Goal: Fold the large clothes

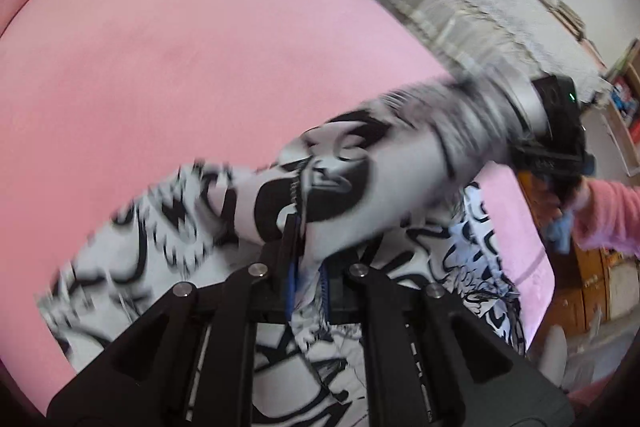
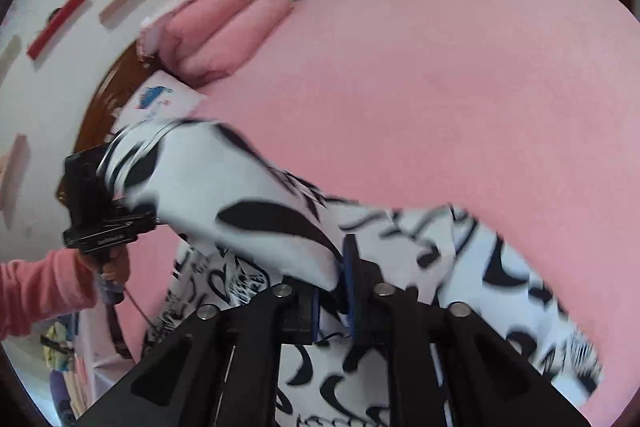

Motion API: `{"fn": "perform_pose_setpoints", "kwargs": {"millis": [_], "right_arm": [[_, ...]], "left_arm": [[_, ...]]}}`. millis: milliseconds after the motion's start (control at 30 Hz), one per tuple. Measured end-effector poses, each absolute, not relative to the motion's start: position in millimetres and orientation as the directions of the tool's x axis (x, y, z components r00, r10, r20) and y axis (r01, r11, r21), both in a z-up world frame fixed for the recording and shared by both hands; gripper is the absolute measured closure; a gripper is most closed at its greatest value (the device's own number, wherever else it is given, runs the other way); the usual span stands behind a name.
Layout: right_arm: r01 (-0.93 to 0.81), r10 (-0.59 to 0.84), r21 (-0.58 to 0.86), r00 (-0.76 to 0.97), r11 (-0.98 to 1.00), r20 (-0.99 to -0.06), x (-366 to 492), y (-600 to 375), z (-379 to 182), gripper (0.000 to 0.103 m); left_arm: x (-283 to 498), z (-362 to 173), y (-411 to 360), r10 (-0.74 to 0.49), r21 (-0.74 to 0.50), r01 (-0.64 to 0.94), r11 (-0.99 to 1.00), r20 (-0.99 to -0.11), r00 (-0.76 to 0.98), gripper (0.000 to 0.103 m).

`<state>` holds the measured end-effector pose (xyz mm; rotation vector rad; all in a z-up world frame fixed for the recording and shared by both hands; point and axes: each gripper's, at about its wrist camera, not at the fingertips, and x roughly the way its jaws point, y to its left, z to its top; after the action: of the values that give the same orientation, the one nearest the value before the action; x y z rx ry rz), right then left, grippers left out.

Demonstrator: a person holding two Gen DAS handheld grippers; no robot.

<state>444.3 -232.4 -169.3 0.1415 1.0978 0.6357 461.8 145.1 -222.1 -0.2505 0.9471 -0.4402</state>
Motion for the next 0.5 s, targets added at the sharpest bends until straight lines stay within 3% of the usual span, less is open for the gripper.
{"fn": "perform_pose_setpoints", "kwargs": {"millis": [67,200,267,333,500], "right_arm": [[-0.331,0.491,0.395,0.295,0.857,-0.820,424.7,-239.4,-185.2,0.062],[-0.219,0.380,0.325,0.294,0.920,-0.877,391.1,-253.1,-204.2,0.050],[-0.165,0.350,0.313,0.286,0.935,-0.892,382.3,-256.9,-204.2,0.036],[-0.127,0.346,0.323,0.284,0.938,-0.894,371.3,-265.1,-202.2,0.034],[-0.038,0.387,0.398,0.335,0.916,-0.859,338.7,-292.6,-174.3,0.034]], "left_arm": [[446.4,-239.6,139.8,-0.431,-0.383,0.201,0.902,-0.753,0.497,0.096],[427.7,-271.1,132.1,-0.336,-0.323,0.110,0.940,-0.823,0.459,0.090],[419.7,-276.1,128.5,-0.286,-0.287,0.066,0.956,-0.854,0.434,0.081],[408.0,-279.0,130.4,-0.284,-0.305,0.009,0.952,-0.874,0.393,0.054],[369.3,-262.3,142.1,-0.310,-0.366,-0.076,0.928,-0.867,0.389,0.052]]}}
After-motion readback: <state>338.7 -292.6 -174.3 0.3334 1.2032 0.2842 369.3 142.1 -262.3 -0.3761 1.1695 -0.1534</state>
